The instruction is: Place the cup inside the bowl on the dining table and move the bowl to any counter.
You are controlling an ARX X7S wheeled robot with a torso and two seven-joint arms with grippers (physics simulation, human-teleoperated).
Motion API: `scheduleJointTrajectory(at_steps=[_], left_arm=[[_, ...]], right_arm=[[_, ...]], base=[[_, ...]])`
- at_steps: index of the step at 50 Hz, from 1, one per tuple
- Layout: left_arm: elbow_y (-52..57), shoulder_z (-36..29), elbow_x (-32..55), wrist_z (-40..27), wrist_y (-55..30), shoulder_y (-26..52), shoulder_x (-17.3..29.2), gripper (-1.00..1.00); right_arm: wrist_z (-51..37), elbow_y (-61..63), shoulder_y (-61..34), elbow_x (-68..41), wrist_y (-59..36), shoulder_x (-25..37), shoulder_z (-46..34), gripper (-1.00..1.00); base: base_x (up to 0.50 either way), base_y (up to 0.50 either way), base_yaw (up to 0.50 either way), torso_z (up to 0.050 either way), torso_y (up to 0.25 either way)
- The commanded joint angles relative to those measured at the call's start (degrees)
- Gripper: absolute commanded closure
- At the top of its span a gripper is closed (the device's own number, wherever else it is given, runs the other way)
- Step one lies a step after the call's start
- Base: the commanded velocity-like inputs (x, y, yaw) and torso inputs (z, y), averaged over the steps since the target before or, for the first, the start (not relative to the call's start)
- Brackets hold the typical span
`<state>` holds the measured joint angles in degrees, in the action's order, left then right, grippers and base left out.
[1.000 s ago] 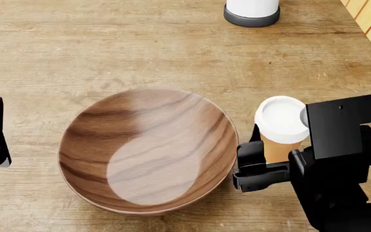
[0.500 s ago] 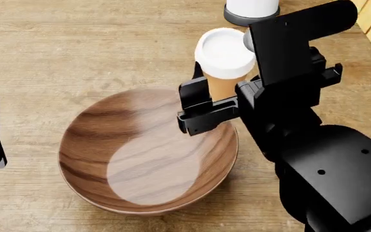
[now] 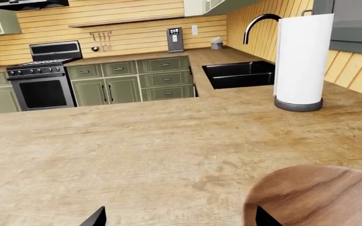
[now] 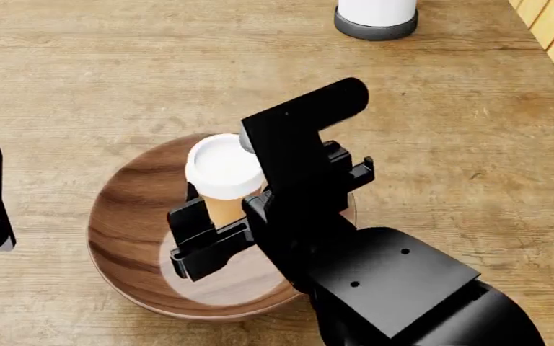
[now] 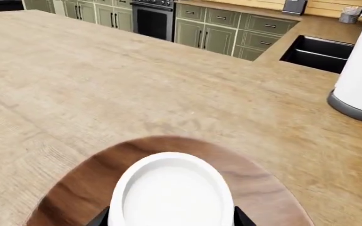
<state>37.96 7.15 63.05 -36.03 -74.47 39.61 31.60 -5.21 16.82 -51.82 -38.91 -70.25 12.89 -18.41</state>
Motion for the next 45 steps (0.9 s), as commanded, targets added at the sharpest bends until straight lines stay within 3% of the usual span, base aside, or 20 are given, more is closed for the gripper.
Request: scheduleJointTrajectory(at_steps=[1,16,17,30,45], left_arm=[[0.54,0.72,0.77,-0.77,-0.19,-0.82,0.35,-1.0],[1.01,2.38,2.2,-0.41,0.7,-2.45,1.84,-1.0],[1.06,2.59,2.35,-0.3,0.78,-2.65,2.0,-1.0],[0.39,1.16,2.81,-1.34,0.68,-1.04,1.83,-1.0],[-0.53,-1.29,1.4,-1.62,1.67,-0.06,1.07,-1.0]], right_arm=[[1.01,-2.88,1.7,1.87,1.86,-1.1,-3.51,1.0],[0.81,-3.38,1.93,1.67,2.0,-1.3,-5.21,1.0],[0.73,-3.29,1.92,1.6,1.94,-1.29,-5.18,-1.0],[-0.43,-2.23,1.52,0.47,1.47,-1.08,-3.48,-1.0],[-4.21,2.04,-4.08,-2.59,-2.8,2.21,6.22,-1.0]], base=[[0.0,0.0,0.0,0.0,0.0],[0.0,0.0,0.0,0.0,0.0],[0.0,0.0,0.0,0.0,0.0],[0.0,0.0,0.0,0.0,0.0],[0.0,0.0,0.0,0.0,0.0]])
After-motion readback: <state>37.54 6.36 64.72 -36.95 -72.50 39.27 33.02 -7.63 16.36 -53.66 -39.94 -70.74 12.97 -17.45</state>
